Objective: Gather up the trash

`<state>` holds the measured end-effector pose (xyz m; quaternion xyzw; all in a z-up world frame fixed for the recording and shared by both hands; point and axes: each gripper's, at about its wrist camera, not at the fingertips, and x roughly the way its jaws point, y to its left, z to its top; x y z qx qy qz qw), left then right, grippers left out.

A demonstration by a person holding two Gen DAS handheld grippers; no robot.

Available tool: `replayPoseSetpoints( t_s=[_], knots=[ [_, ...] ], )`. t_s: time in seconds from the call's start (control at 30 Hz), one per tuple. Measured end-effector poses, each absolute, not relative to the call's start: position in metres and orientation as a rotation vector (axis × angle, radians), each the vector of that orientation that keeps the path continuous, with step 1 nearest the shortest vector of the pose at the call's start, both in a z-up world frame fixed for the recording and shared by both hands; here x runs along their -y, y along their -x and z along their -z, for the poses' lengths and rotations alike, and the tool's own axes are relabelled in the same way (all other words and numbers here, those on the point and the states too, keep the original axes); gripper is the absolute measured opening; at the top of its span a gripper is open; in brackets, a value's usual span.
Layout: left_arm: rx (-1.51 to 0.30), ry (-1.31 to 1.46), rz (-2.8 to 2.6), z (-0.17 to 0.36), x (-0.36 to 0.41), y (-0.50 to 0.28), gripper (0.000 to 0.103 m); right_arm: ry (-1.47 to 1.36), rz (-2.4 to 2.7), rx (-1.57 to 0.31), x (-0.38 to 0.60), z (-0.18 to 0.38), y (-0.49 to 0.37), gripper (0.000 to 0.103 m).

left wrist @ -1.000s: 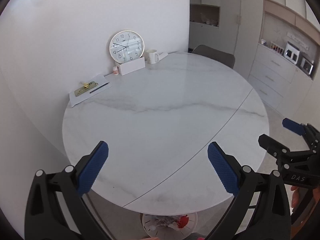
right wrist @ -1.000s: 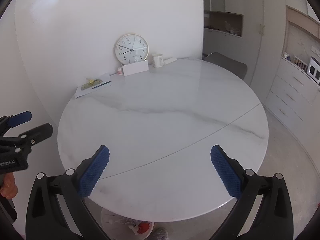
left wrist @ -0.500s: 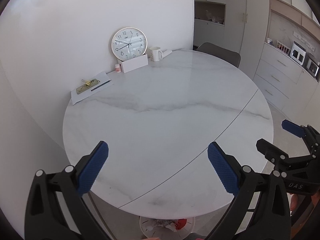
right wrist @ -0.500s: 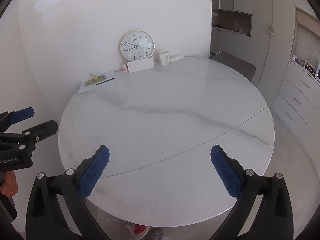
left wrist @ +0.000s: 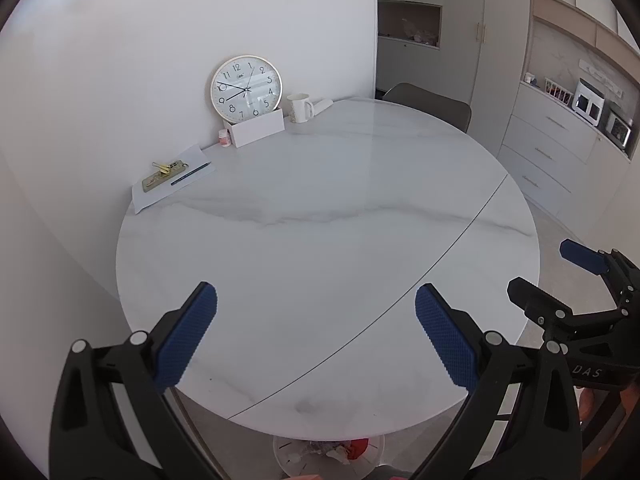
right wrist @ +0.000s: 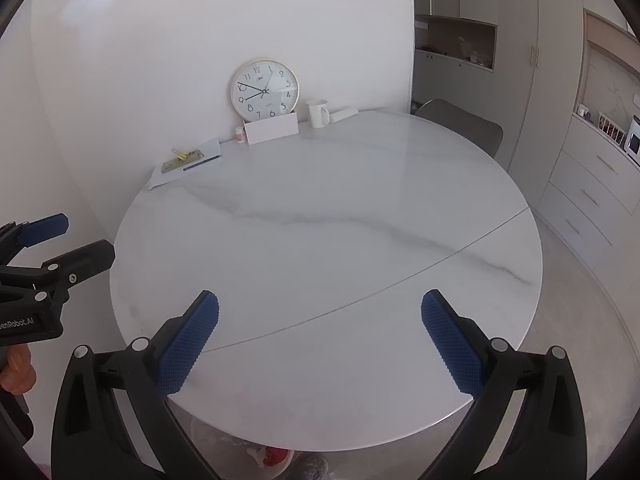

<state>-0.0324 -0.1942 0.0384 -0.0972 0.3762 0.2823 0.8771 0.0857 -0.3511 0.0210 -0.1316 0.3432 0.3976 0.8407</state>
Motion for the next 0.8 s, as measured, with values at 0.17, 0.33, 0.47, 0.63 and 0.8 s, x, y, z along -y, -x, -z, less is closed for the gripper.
replayPoseSetpoints(
  t_s=[0.17,0.33,0.47,0.63,0.8],
  knots=[
    [-0.786,0.206,-0.589,-0.0385,0.1933,0.0317,0.095,0.278,-0.838,-0.725,0.3516,-0.0208,-0.0855,0.101],
    [-0.785,0.206,-0.585,-0.0382,0.1946,0.0317,0.095,0.28,-0.835,-0.726,0.3521,-0.0204,-0.0867,0.101],
    [-0.787,0.205,-0.583,-0.0374,0.1958,0.032,0.095,0.28,-0.833,-0.728,0.3525,-0.0196,-0.0867,0.101],
    [-0.791,0.205,-0.581,-0.0373,0.1957,0.0321,0.095,0.281,-0.831,-0.729,0.3523,-0.0197,-0.0874,0.101],
    [-0.796,0.218,-0.574,-0.0357,0.1944,0.0321,0.095,0.282,-0.831,-0.73,0.3518,-0.0195,-0.0867,0.101]
  ],
)
